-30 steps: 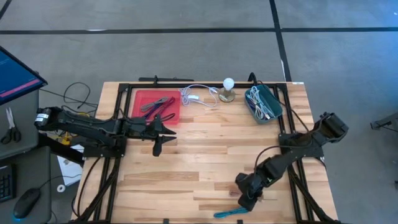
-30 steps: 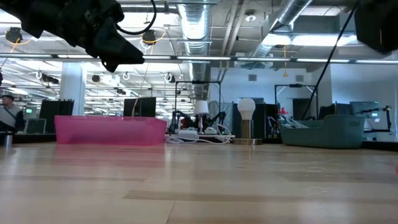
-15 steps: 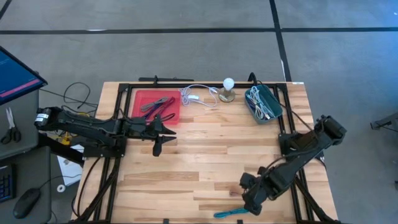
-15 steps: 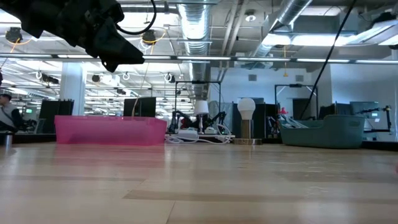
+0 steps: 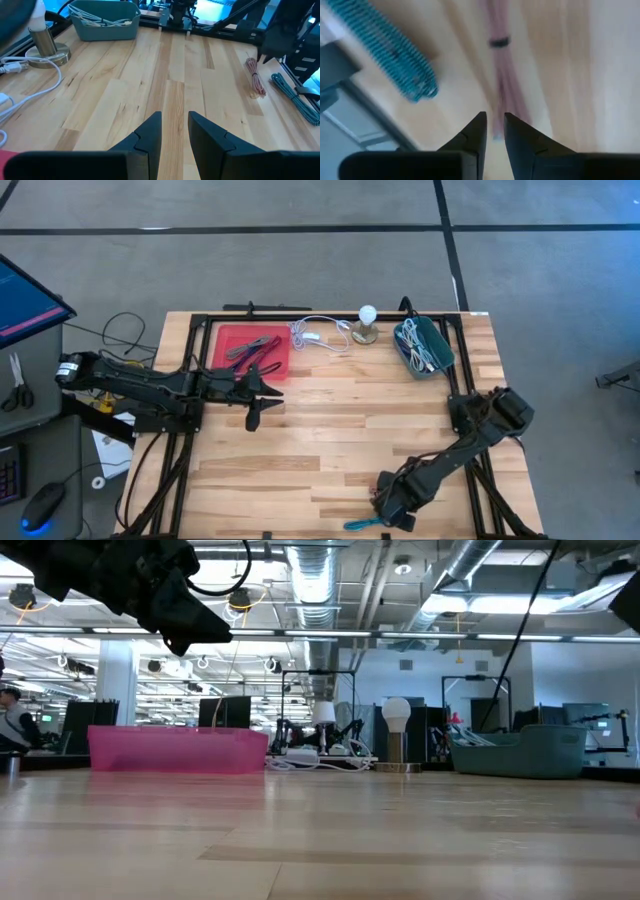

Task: Pick & Place USB Port
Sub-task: Put the light pink charger cable into the blue bin

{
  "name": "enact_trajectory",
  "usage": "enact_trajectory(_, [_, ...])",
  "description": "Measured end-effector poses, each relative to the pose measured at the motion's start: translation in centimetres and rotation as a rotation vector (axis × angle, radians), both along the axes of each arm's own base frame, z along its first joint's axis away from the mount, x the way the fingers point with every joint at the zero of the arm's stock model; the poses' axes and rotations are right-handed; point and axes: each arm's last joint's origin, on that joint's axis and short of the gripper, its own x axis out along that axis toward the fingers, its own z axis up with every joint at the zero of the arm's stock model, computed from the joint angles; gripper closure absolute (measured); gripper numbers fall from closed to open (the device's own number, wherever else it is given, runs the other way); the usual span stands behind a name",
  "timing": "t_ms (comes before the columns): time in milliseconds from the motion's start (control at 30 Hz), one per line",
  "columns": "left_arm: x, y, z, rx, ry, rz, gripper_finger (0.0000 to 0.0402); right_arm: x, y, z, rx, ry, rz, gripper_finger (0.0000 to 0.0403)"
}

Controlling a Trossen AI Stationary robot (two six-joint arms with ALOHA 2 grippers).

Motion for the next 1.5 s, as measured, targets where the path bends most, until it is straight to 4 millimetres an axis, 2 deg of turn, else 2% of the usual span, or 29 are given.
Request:
enact_trajectory(200, [0.0, 0.0, 0.0, 0.0, 0.0, 0.0, 0.0307, 0.33, -0.17, -0.58, -0.062, -0.041, 0.014, 0.0344])
enact_trajectory(800, [0.0, 0.0, 0.0, 0.0, 0.0, 0.0, 0.0307, 0.79, 0.1, -0.58, -0.04, -0.097, 0.019, 0.0344])
enact_trajectory(1167, [0.0, 0.0, 0.0, 0.0, 0.0, 0.0, 0.0307, 1.02, -0.05, -0.62, -0.11, -0.163, 0.015, 0.0344])
enact_trajectory(1500, [0.0, 0.0, 0.0, 0.0, 0.0, 0.0, 0.0307, 0.98, -0.09, -0.99, -0.106, -0.171, 0.014, 0.0344])
